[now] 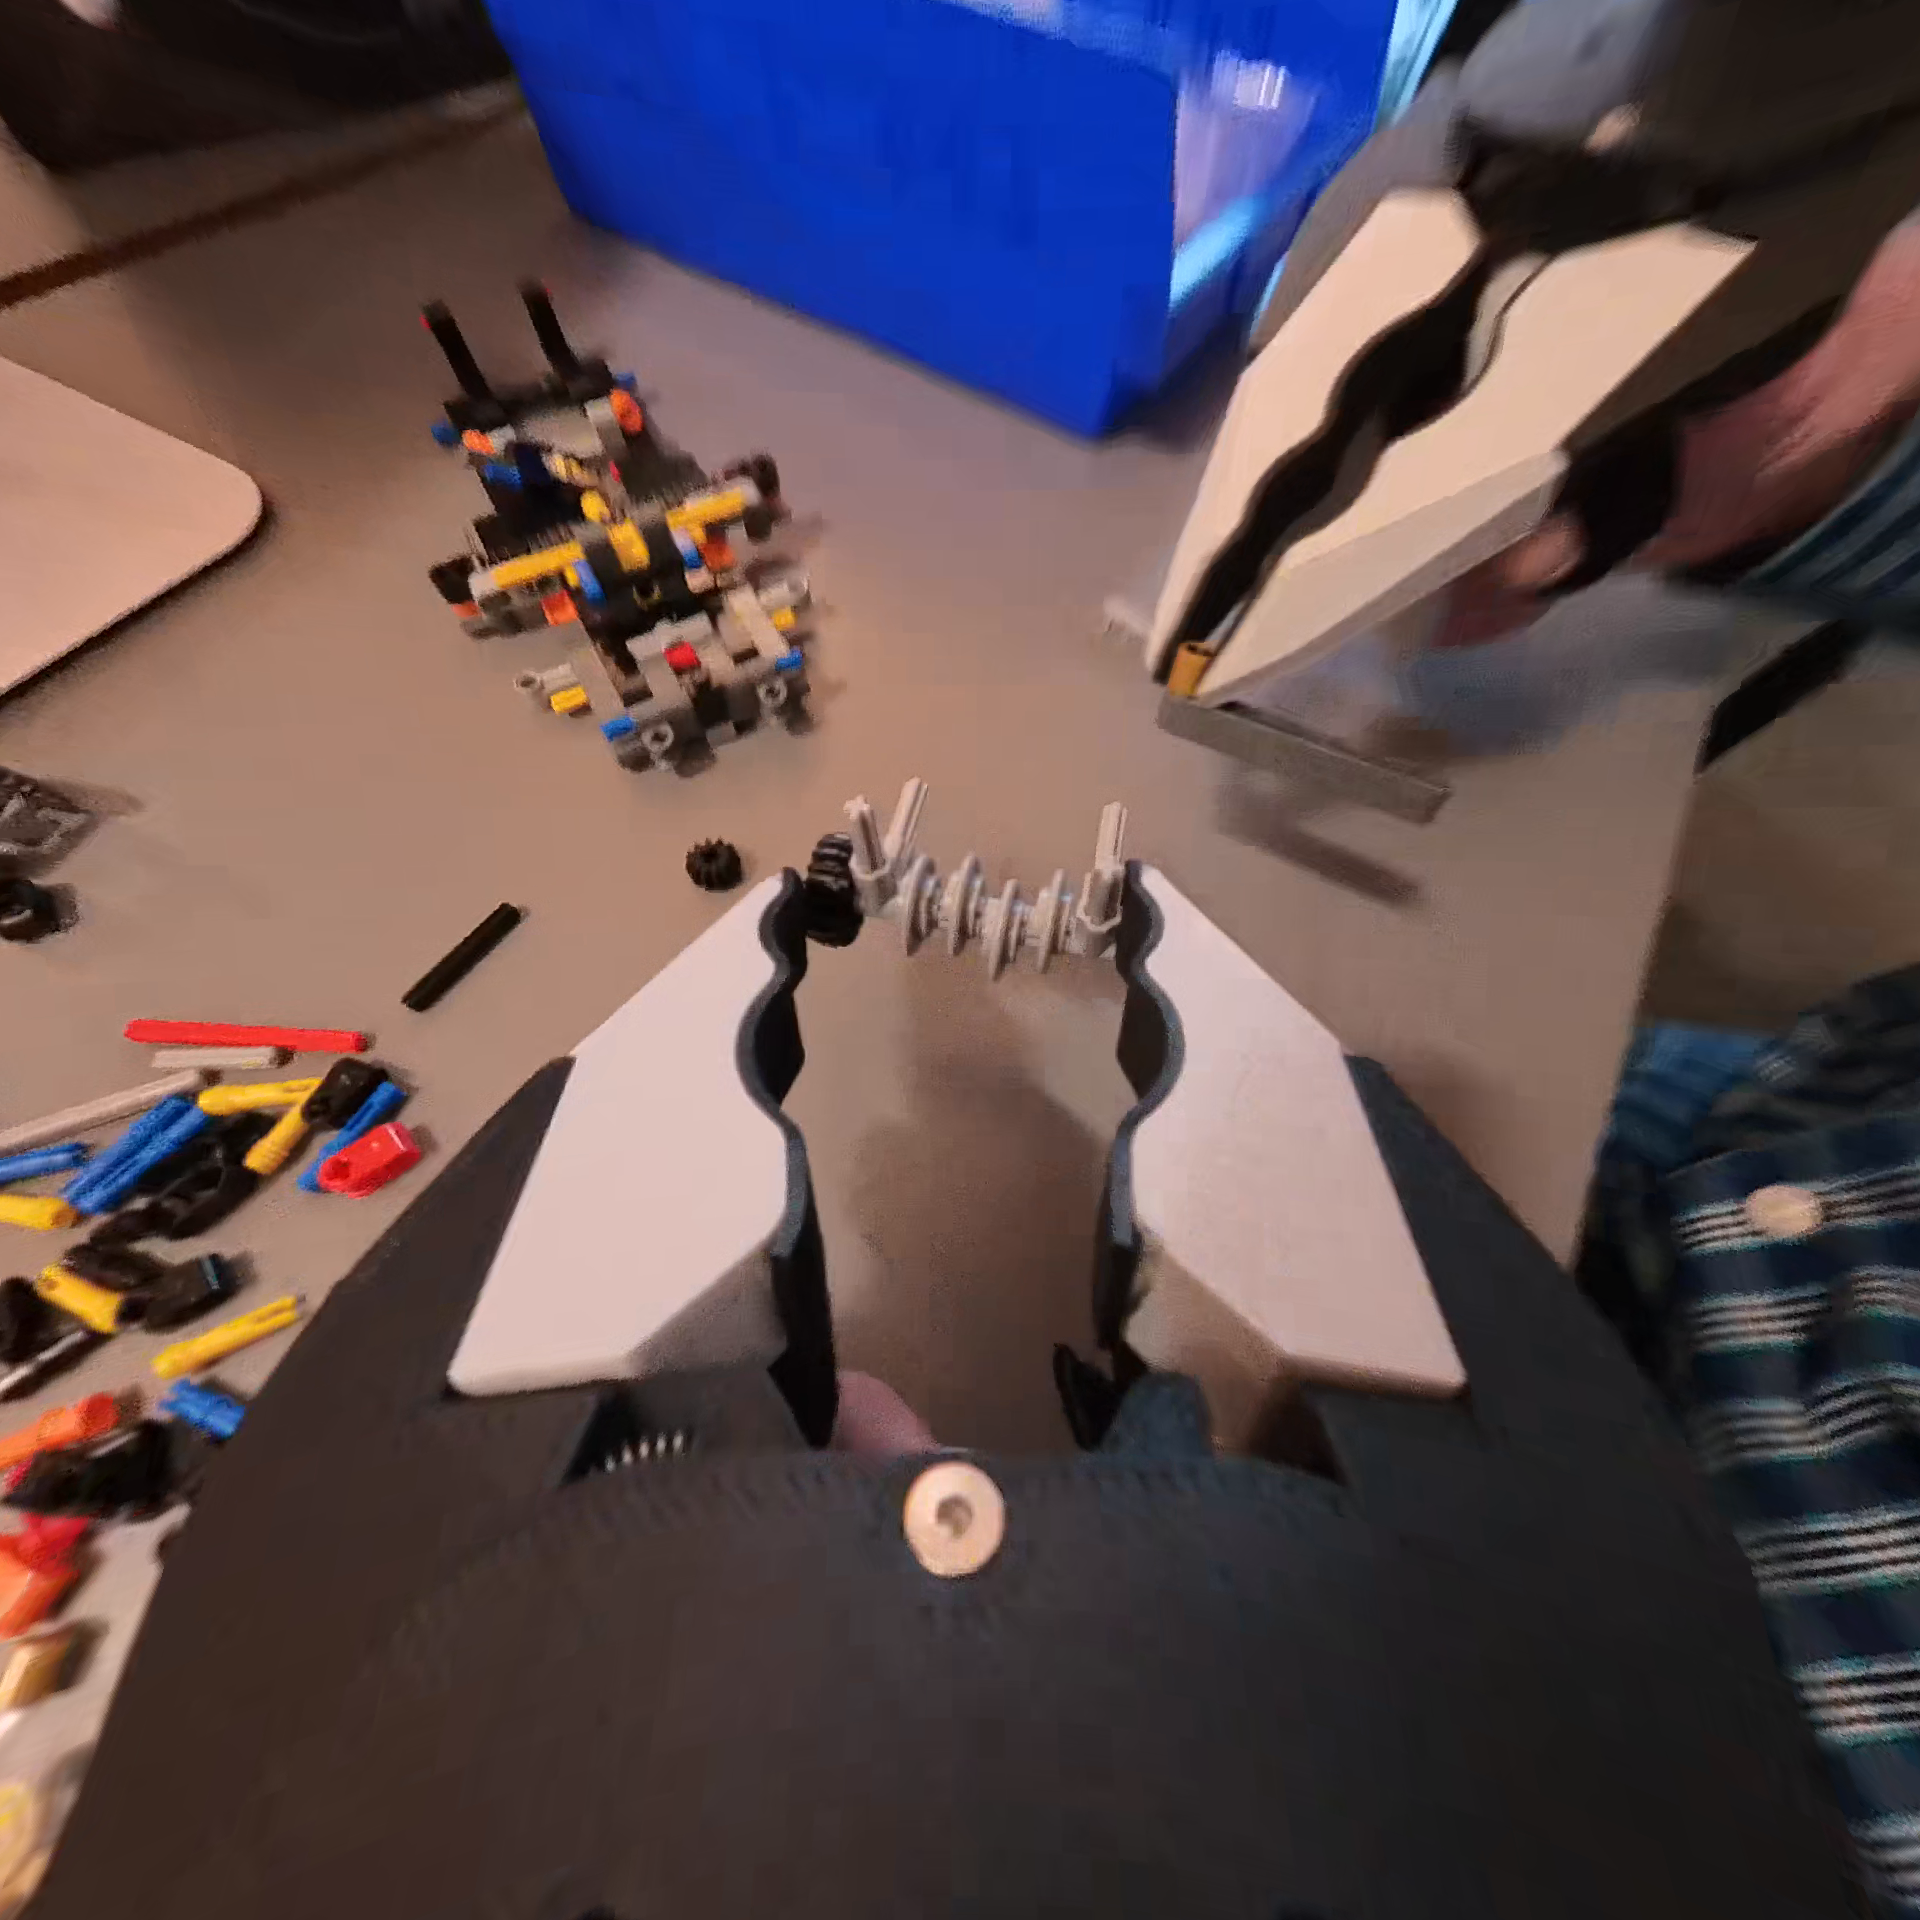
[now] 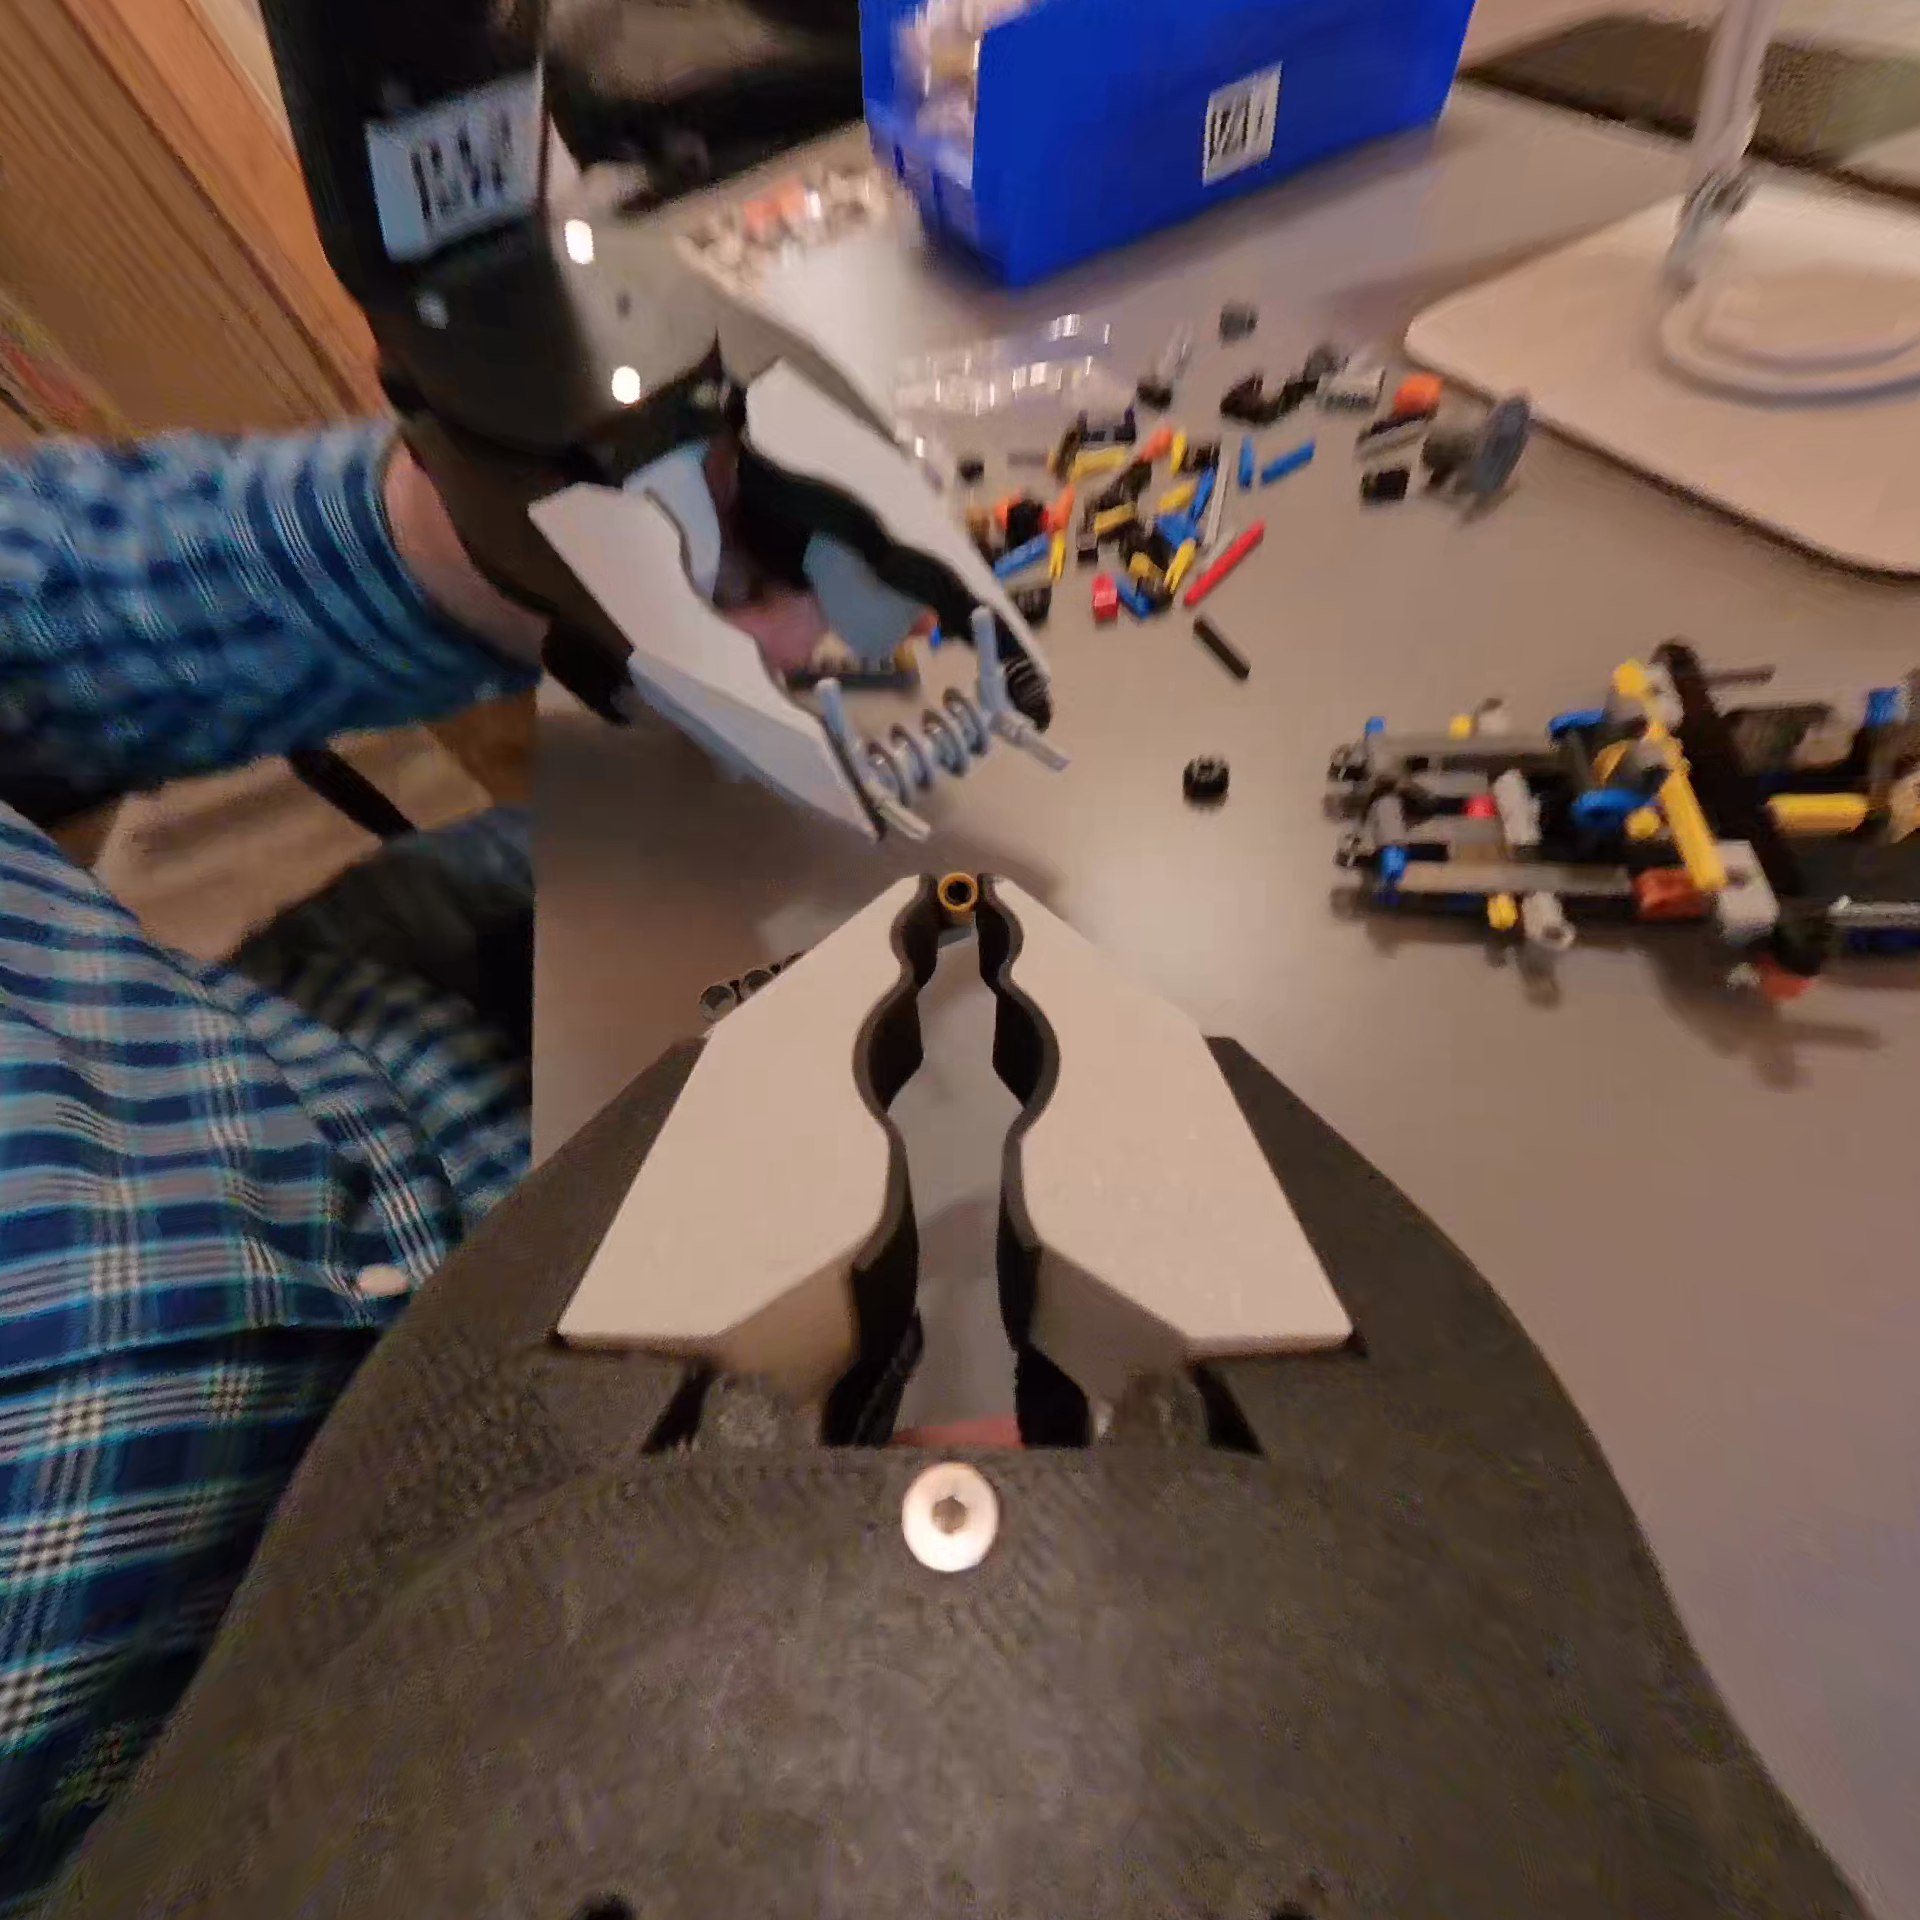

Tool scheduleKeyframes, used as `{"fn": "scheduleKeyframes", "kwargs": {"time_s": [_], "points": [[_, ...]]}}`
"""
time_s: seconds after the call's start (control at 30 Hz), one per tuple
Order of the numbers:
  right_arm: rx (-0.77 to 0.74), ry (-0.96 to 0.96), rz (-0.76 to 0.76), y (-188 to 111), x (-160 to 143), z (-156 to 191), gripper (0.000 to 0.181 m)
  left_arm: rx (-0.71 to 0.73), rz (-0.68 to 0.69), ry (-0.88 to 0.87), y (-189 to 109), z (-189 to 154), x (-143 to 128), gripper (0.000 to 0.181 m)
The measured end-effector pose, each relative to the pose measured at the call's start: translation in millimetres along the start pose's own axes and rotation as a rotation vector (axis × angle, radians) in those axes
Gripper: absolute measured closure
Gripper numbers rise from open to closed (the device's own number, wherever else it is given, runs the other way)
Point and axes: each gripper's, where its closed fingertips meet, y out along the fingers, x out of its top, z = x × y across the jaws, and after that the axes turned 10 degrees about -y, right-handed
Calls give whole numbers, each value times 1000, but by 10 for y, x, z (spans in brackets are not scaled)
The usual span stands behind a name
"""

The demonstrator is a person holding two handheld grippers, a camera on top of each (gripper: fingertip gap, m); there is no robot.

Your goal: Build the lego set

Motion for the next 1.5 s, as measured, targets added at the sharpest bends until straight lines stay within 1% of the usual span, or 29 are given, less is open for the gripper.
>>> {"fn": "scheduleKeyframes", "kwargs": {"time_s": [0.03, 0.17, 0.23, 0.3, 0.4, 0.53, 0.8, 1.0, 1.17, 1.23, 1.33, 1.4, 1.47, 1.5], "points": [[4, 12, -46, -26, 94, -25, 177, -21, -53, -41, -54, -31, 65, 124], [45, 69, -254, -127, 475, -82, 177, -127, -216, -162, -245, -206, 255, 124], [82, 103, -326, -143, 593, -83, 177, -194, -281, -216, -332, -313, 346, 124], [130, 134, -396, -146, 694, -48, 177, -225, -320, -251, -375, -378, 400, 124], [177, 181, -454, -120, 766, -24, 177, -257, -371, -280, -418, -473, 481, 124], [238, 283, -530, -120, 824, -44, 177, -267, -406, -268, -463, -565, 550, 124], [314, 369, -561, -63, 863, 7, 177, -257, -432, -269, -501, -539, 590, 124], [316, 396, -559, -14, 840, 29, 177, -259, -446, -274, -522, -530, 603, 124], [281, 395, -562, 3, 844, 22, 177, -257, -471, -296, -513, -522, 613, 124], [246, 372, -538, 44, 830, 35, 177, -252, -482, -311, -500, -513, 612, 124], [224, 390, -536, 55, 842, 20, 177, -254, -517, -338, -496, -509, 621, 124], [213, 394, -513, 74, 822, 7, 169, -255, -537, -348, -498, -505, 629, 124], [218, 397, -520, 50, 847, 8, 164, -265, -559, -362, -514, -498, 644, 124], [216, 395, -523, 37, 859, 5, 164, -270, -567, -369, -520, -492, 648, 124]]}}
